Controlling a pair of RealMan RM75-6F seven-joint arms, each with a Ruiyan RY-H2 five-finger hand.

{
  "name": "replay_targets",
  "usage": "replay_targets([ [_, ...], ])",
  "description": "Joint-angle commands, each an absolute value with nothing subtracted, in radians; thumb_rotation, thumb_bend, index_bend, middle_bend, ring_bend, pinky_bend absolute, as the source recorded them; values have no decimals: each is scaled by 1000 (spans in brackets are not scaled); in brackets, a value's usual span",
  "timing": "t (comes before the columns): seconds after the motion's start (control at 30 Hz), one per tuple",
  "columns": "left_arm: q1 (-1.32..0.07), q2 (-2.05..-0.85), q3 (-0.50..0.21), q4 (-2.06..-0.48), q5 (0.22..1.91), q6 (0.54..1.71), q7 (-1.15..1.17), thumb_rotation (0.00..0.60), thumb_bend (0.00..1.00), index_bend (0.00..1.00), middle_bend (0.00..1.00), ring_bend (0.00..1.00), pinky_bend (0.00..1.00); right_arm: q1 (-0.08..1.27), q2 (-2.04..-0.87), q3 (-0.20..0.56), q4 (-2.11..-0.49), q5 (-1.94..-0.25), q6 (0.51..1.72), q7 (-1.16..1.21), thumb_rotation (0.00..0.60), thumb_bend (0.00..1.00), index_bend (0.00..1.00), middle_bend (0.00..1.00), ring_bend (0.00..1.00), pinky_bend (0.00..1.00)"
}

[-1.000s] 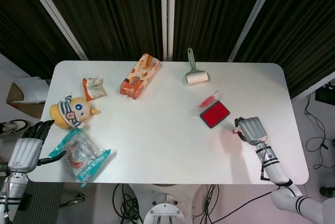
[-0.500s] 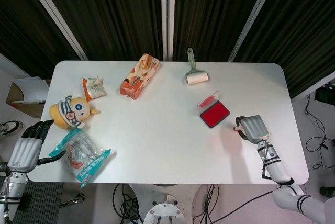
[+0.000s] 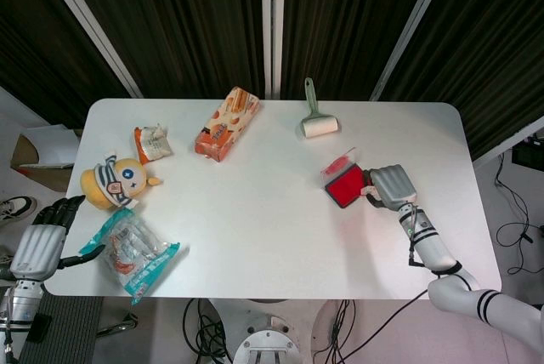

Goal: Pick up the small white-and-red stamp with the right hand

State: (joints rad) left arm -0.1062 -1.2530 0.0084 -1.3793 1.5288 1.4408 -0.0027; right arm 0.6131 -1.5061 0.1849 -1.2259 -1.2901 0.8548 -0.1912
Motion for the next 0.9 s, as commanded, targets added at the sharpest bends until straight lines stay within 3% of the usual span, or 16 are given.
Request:
replay_targets([
  [0.03, -106, -1252, 7, -1375, 1524, 1439, -8, 117, 85, 41, 117, 109, 191, 685, -1503, 225, -1263, -1177, 763, -289, 600, 388, 600, 556, 835, 1000],
  [0.37, -108, -1259, 4, -1347, 1512, 1424, -34, 119, 85, 41, 117, 109, 191, 751, -1572, 214, -1205, -1035, 720, -394, 600, 391, 598, 556, 835, 1000],
  [0.9, -102, -1264, 6, -1325, 1517, 1434, -56, 127, 86, 42, 117, 109, 191, 776, -1666, 165, -1098, -1000, 765, -457, 600, 400, 596, 556, 835, 1000],
])
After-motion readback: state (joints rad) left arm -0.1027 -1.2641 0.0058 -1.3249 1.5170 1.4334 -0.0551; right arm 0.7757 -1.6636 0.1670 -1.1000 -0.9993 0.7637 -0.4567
